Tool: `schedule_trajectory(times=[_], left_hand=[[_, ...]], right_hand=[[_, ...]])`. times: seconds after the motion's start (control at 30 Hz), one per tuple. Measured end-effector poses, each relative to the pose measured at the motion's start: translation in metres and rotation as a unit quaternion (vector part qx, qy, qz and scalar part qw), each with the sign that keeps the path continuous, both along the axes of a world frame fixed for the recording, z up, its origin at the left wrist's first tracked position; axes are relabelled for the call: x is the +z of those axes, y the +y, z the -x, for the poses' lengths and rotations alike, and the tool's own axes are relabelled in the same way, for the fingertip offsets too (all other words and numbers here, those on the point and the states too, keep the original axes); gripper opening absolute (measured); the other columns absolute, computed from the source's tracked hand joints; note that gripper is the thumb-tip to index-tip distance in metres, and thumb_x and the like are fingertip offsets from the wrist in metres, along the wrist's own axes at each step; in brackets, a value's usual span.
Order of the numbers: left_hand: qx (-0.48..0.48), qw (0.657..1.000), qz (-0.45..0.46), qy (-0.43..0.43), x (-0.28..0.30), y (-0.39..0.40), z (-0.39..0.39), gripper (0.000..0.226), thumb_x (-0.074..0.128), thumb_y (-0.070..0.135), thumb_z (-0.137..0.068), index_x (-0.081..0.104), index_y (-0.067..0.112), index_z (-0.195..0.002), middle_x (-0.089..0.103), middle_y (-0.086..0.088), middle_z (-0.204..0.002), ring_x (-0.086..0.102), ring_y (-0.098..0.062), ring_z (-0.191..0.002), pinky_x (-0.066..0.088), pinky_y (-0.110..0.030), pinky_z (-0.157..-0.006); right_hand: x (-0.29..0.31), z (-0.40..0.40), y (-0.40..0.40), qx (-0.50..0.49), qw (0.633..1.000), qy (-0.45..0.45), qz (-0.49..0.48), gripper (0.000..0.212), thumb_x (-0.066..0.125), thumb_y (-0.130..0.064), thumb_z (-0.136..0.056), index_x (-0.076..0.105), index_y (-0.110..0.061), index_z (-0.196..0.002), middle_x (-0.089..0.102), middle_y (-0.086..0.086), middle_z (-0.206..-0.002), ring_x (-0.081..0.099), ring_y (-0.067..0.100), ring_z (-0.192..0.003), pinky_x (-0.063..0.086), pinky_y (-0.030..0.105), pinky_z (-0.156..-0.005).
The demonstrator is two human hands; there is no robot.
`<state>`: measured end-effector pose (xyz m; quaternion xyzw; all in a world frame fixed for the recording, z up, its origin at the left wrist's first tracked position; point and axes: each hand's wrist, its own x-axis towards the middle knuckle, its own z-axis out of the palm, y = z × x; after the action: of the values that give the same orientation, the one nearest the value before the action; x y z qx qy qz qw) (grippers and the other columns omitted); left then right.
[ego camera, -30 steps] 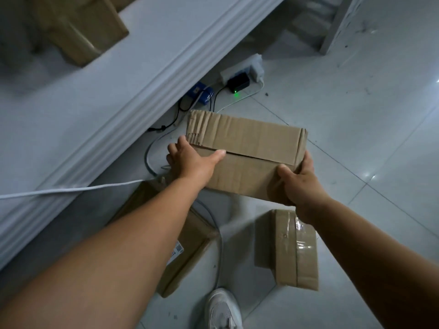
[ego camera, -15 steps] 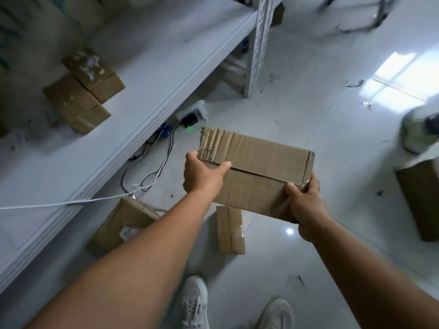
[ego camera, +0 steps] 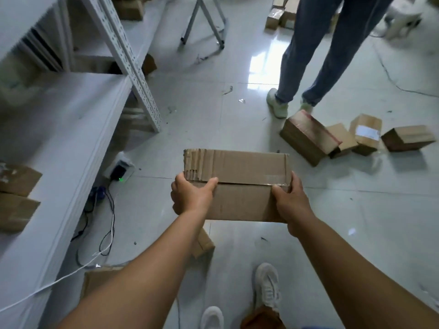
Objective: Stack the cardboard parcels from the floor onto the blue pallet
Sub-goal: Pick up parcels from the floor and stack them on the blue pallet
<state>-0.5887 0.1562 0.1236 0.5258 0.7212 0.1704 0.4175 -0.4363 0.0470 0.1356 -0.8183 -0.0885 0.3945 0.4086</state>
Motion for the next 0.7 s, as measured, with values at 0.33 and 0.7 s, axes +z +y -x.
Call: schedule_trajectory(times=[0.33,0.7], left_hand=[[-0.178,0.984,0.009,-0.029,0.03,-0.112,-0.062,0.071,0.077,0.045,-0.07,0.042,0.021,-0.128,0.046,-0.003,-0.129,0.047,-0.027,-0.119,0.042,-0.052,-0.099],[-0.322,0.945,0.026,-0.048,0.075,-0.295,-0.11,0.075,0.076,0.047,-0.069,0.042,0.021,-0.13,0.045,-0.002,-0.129,0.045,-0.027,-0.12,0.042,-0.052,-0.1]], right_hand=[[0.043,-0.011,-0.159,-0.191,0.981,-0.008,0.012,0.051,0.047,-0.022,-0.095,0.032,-0.04,-0.14,0.051,-0.008,-0.11,0.05,0.019,-0.096,0.047,0.038,-0.085],[0.093,-0.005,-0.364,-0.337,0.941,-0.031,0.028,0.048,0.045,-0.021,-0.095,0.032,-0.034,-0.14,0.053,-0.005,-0.114,0.05,0.014,-0.086,0.045,0.029,-0.072]])
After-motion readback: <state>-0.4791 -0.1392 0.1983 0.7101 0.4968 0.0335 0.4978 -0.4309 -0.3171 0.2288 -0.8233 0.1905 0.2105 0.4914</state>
